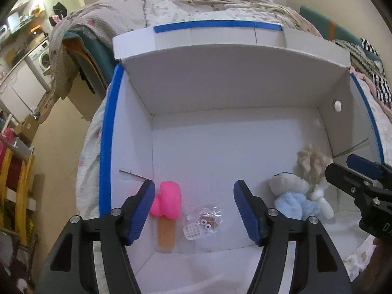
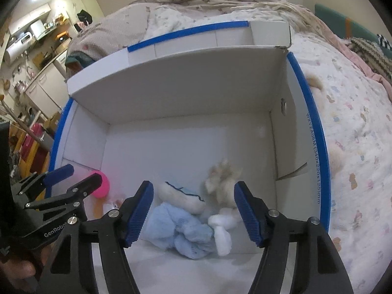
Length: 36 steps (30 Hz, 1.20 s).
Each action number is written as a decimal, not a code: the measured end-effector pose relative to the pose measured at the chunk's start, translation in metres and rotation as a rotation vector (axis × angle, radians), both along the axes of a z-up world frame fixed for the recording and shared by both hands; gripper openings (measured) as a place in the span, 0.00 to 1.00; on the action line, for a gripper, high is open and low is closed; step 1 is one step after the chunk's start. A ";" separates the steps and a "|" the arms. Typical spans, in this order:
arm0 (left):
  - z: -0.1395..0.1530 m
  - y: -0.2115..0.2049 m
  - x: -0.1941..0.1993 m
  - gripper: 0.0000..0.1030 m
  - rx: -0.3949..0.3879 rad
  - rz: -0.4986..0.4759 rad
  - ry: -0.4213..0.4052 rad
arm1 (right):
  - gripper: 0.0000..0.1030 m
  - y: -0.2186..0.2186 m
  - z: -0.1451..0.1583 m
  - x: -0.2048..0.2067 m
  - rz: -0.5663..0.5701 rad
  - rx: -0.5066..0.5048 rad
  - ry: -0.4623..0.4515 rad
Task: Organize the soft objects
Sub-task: 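Withdraw the open left tool from the box toward the bedspread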
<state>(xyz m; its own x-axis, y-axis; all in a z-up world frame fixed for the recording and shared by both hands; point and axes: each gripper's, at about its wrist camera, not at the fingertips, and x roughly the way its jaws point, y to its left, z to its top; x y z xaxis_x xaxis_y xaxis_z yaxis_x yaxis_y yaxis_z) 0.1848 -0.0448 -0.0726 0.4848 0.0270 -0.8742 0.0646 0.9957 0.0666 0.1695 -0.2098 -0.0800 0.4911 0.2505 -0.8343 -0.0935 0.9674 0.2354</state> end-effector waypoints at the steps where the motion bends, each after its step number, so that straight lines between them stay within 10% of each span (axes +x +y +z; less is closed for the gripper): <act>1: 0.002 0.001 -0.002 0.62 -0.009 0.007 -0.002 | 0.73 0.000 0.001 0.000 -0.003 0.005 -0.004; 36: 0.039 0.062 -0.108 0.62 -0.048 0.094 -0.051 | 0.86 0.009 0.024 -0.095 0.034 -0.015 -0.025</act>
<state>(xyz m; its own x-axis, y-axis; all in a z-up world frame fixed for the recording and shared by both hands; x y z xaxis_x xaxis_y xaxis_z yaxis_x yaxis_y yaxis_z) 0.0773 0.0170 -0.0340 0.5256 0.0334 -0.8501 -0.0317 0.9993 0.0196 0.0743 -0.2009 -0.0562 0.5033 0.2547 -0.8257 -0.1316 0.9670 0.2181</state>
